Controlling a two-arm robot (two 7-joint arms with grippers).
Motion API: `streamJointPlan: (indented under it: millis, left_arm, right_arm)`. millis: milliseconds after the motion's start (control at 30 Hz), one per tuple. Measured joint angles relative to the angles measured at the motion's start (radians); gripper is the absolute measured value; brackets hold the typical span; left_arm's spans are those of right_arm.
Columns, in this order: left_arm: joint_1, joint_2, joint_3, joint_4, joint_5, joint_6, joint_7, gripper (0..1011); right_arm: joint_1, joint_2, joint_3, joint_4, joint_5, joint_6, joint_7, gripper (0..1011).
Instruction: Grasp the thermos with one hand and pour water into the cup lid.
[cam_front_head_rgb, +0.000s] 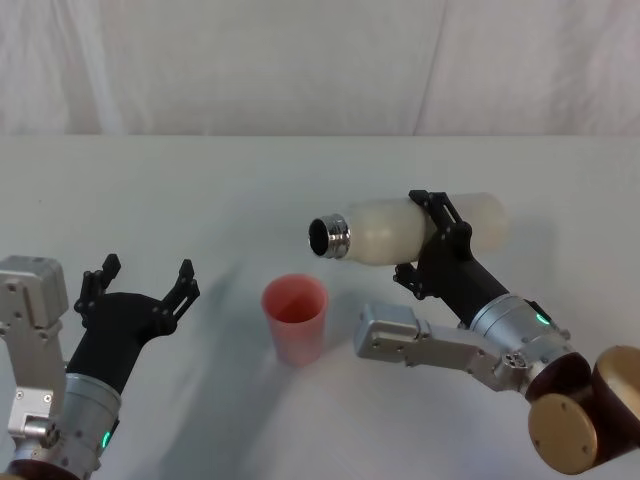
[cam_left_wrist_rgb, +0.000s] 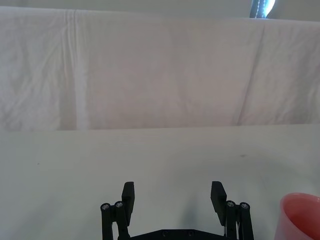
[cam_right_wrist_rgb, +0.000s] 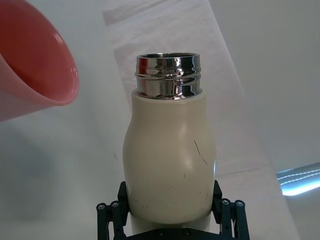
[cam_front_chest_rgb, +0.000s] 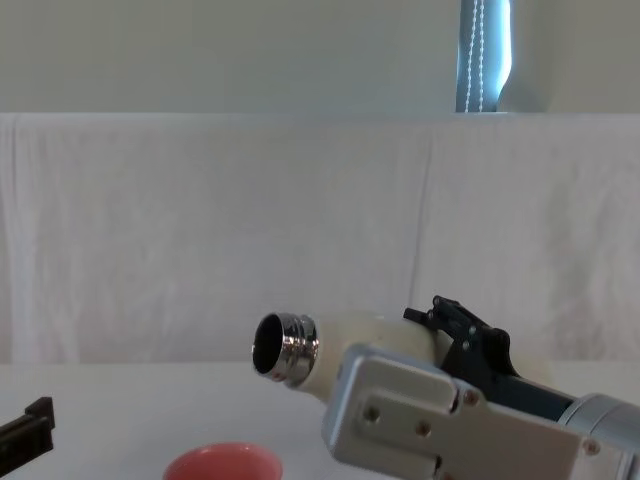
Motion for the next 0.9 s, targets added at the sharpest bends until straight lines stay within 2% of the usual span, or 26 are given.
streamJointPlan:
  millis: [333,733,900]
  left_arm:
    - [0.0,0.0,0.0,0.0,0.0,0.0,0.0,1001]
    - [0.0,0.0,0.0,0.0,0.0,0.0,0.0,1001]
    - [0.0,0.0,0.0,0.0,0.0,0.0,0.0,1001]
  right_arm:
    - [0.015,0.009,-0.025,0.021,-0.066,0.005,-0.048,960]
    - [0.027,0.03,-0.051,0.021,-0.129,0.027,-0.056,960]
    - [0.029,0.036,-0.054,0.015,-0.14,0.035,-0.056,960]
